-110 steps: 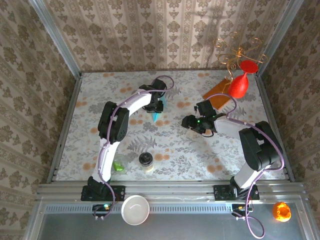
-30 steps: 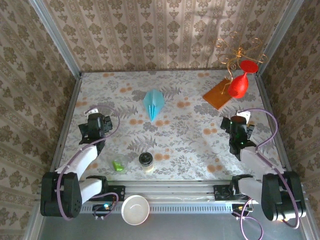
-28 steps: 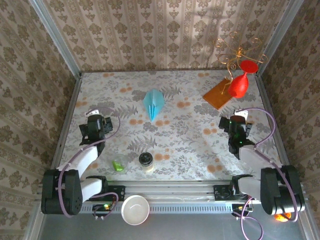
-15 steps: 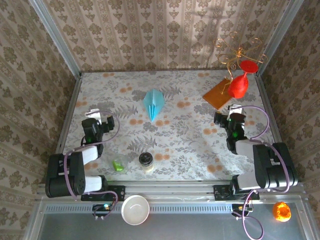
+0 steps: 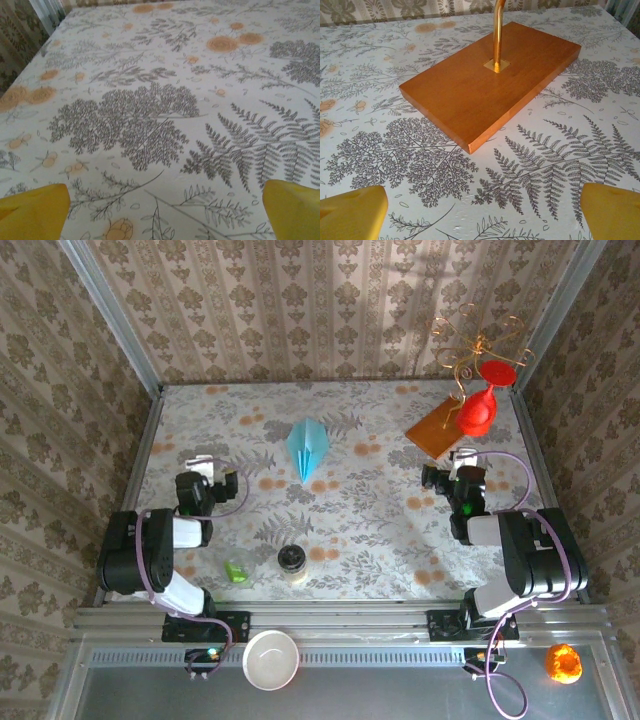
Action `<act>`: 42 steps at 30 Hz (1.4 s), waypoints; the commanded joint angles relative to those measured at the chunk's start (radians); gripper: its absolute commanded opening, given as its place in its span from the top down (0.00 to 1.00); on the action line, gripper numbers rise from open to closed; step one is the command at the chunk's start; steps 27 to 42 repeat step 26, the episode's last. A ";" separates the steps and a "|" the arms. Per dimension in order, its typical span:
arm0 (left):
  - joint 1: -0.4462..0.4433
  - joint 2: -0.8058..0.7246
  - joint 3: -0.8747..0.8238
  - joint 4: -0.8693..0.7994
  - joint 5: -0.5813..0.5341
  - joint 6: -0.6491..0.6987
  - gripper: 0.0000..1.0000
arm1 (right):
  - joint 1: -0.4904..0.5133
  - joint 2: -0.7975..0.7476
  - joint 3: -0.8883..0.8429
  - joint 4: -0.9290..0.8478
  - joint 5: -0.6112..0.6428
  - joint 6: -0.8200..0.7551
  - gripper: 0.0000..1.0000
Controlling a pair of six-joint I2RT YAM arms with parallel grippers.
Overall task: Fold a paper plane with a square sheet of paper (pick it up from the middle)
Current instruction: Reset both arms
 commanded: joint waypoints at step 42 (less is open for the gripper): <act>-0.005 0.002 0.037 0.016 -0.032 0.026 0.00 | 0.017 0.011 0.026 0.036 0.001 -0.030 0.00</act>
